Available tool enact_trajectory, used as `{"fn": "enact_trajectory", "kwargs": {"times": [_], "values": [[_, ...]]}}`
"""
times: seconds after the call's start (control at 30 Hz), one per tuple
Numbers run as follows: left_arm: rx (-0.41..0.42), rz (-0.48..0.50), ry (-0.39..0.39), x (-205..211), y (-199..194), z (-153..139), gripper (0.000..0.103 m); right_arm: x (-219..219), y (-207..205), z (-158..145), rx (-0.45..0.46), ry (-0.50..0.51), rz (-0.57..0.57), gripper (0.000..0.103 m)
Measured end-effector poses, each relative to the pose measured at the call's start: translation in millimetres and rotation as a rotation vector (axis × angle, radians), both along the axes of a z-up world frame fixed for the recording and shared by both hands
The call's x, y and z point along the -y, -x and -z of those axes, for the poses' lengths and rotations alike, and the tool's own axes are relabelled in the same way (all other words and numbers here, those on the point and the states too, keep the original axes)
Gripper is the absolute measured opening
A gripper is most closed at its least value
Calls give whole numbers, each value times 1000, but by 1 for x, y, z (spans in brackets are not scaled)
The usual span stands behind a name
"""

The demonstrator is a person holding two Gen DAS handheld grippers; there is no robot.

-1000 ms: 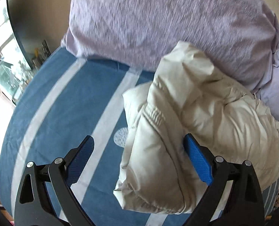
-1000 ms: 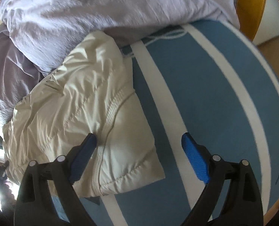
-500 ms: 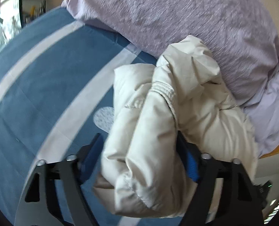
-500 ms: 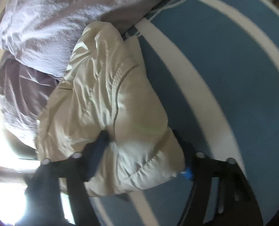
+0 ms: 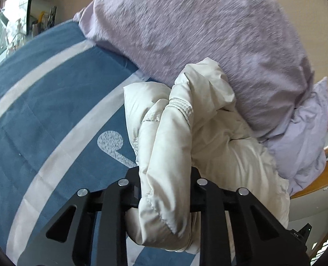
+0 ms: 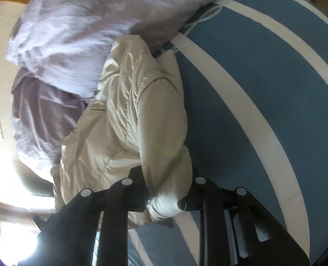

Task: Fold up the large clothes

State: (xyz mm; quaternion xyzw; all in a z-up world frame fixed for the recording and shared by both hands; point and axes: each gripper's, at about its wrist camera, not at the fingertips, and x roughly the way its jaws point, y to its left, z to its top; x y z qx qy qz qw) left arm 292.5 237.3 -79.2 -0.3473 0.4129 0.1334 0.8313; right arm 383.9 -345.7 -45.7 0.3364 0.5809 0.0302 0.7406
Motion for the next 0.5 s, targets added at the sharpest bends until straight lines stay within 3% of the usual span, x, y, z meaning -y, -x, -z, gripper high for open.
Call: {"fn": "enact_trajectory", "kwargs": {"times": [0.23,0.5], "values": [[30,-11,17,-7,54,-15,23,-11,41,-21,28,5,-101,20],[10,-27,10,-14,133,-19,23,-17,97,-22,11,-5,-186,20]]}}
